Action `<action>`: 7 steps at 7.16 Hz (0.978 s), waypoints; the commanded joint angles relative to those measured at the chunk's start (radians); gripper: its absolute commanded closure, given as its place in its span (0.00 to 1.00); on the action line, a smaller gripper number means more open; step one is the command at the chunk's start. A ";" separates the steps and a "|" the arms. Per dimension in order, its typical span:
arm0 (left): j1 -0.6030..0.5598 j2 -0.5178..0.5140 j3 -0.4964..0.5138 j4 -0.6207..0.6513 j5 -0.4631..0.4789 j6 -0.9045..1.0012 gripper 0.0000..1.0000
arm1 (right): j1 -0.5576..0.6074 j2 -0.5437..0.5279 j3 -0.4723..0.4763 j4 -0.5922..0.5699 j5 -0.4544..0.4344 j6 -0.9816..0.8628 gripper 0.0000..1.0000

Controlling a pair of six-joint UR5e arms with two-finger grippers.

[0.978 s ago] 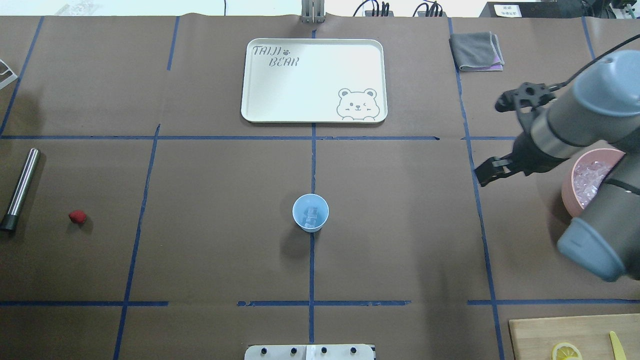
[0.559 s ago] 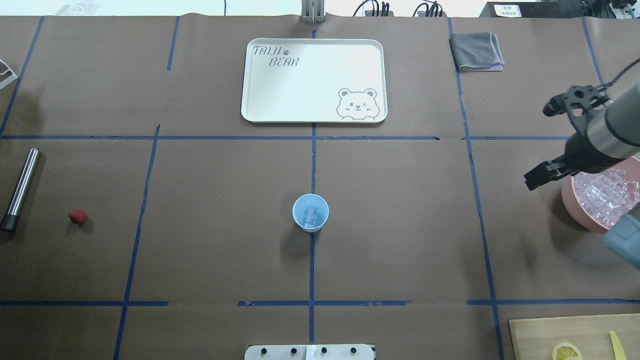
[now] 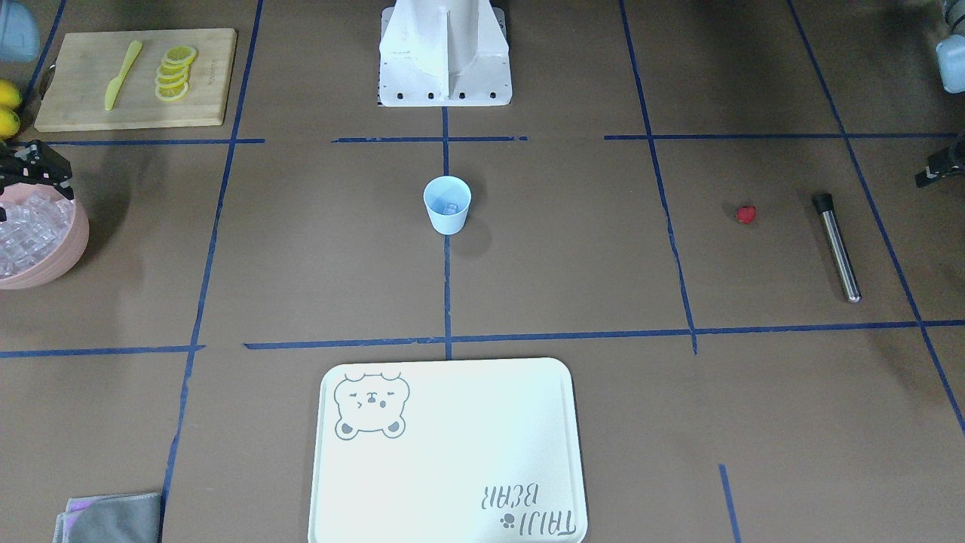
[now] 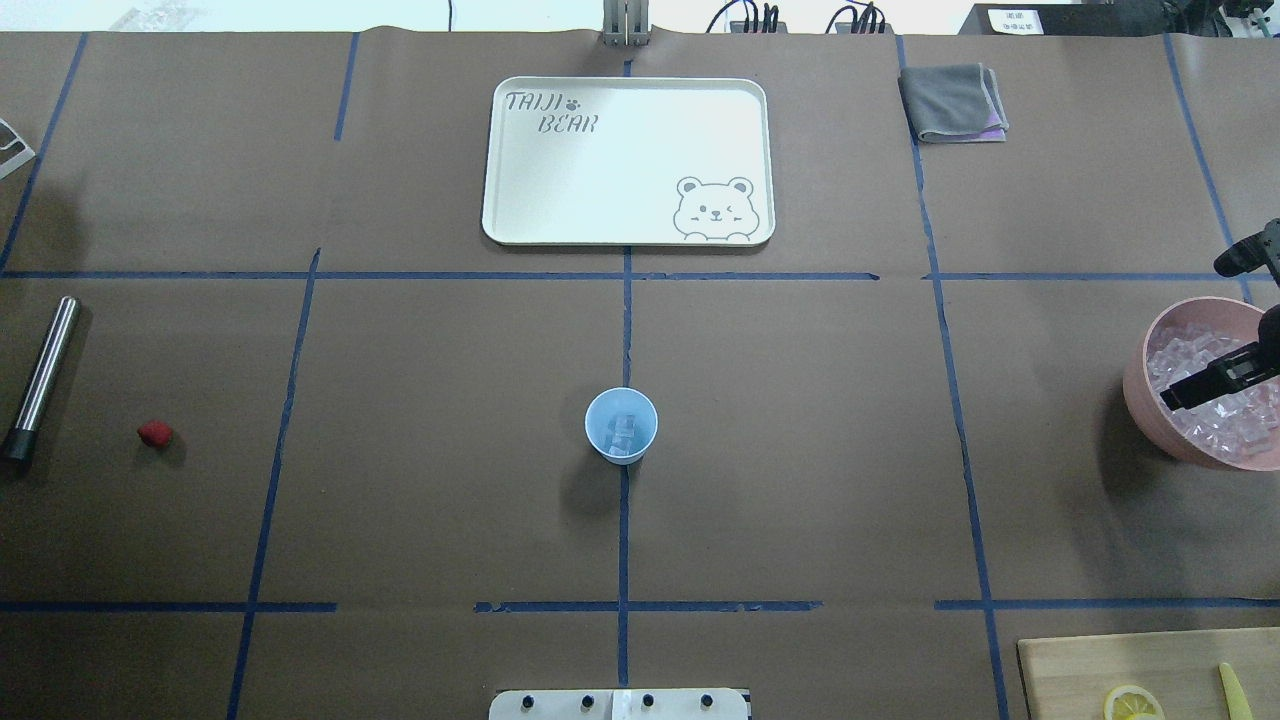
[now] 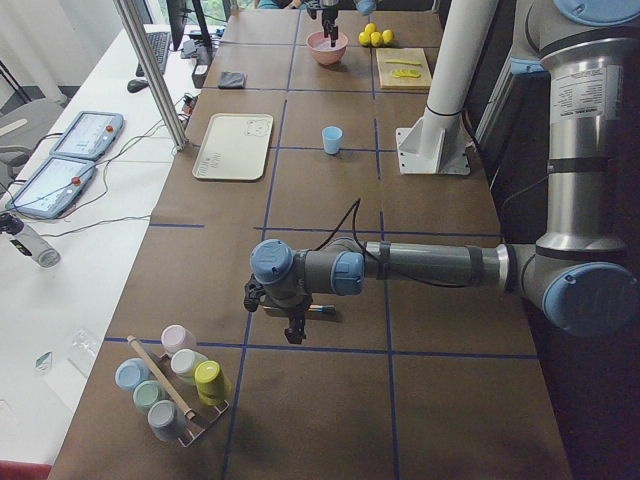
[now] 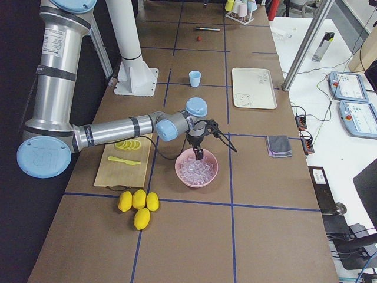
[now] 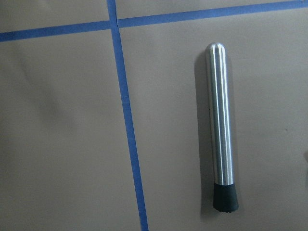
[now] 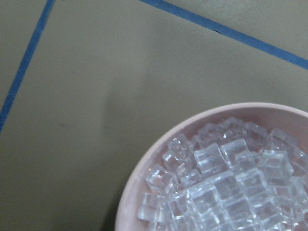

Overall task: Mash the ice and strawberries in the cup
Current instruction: 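Grasp a third ice cube from the bowl with the right gripper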

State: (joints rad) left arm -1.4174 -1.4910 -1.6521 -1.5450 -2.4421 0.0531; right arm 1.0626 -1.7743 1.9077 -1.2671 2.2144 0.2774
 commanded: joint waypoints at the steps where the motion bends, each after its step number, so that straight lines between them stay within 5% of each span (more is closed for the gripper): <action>1: 0.000 0.000 0.000 -0.001 0.000 -0.001 0.00 | 0.019 -0.025 -0.034 0.009 -0.004 -0.044 0.02; 4: 0.000 0.000 0.000 0.000 0.000 0.001 0.00 | 0.019 -0.025 -0.094 0.045 -0.009 -0.047 0.10; 5: 0.000 0.000 0.000 0.000 0.000 0.001 0.00 | 0.017 -0.024 -0.094 0.046 -0.012 -0.047 0.27; 7: 0.006 0.000 0.000 0.000 0.000 -0.001 0.00 | 0.017 -0.013 -0.096 0.043 -0.010 -0.049 0.84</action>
State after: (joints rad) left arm -1.4156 -1.4910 -1.6521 -1.5448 -2.4421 0.0534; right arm 1.0803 -1.7916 1.8128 -1.2228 2.2029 0.2292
